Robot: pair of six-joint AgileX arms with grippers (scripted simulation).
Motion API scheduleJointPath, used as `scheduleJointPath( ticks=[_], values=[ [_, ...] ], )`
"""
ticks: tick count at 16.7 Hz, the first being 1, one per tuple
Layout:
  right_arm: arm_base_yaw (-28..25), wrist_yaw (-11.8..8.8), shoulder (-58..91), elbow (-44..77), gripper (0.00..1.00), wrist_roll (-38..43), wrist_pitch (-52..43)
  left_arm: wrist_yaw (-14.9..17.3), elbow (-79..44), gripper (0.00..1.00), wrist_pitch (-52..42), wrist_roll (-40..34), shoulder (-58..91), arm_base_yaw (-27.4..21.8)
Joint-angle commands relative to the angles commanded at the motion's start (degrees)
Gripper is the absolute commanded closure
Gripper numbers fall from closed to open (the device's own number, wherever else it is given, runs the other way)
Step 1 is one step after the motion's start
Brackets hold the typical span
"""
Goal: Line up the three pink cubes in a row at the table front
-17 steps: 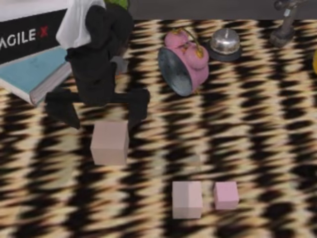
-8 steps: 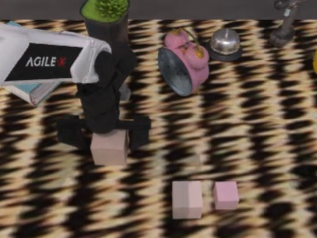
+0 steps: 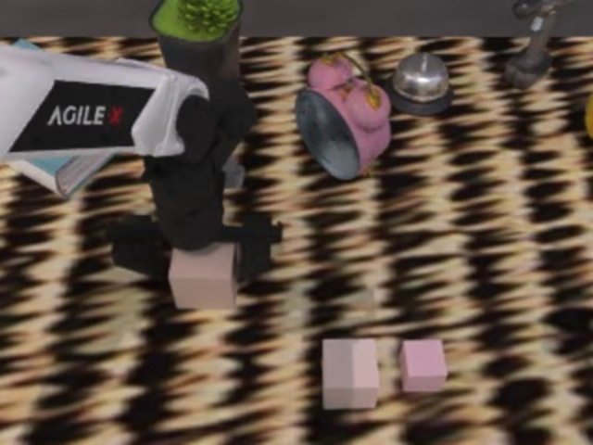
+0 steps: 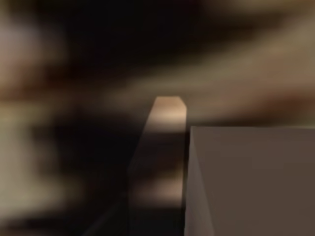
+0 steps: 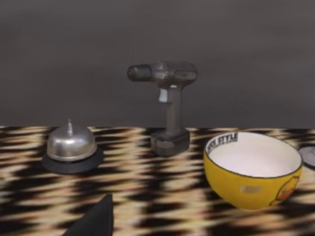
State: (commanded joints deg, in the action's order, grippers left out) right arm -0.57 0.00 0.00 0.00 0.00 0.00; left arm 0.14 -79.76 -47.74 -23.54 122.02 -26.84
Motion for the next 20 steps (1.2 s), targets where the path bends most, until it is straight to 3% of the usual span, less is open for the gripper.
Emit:
scheduleJointPath(
  ticks=[8, 20],
  values=[
    [0.0, 0.0, 0.0, 0.0, 0.0, 0.0, 0.0, 0.0, 0.0, 0.98, 0.0, 0.0, 0.0, 0.0],
    [0.0, 0.0, 0.0, 0.0, 0.0, 0.0, 0.0, -0.23, -1.9, 1.0, -2.73, 0.05, -1.48, 0.28]
  ],
)
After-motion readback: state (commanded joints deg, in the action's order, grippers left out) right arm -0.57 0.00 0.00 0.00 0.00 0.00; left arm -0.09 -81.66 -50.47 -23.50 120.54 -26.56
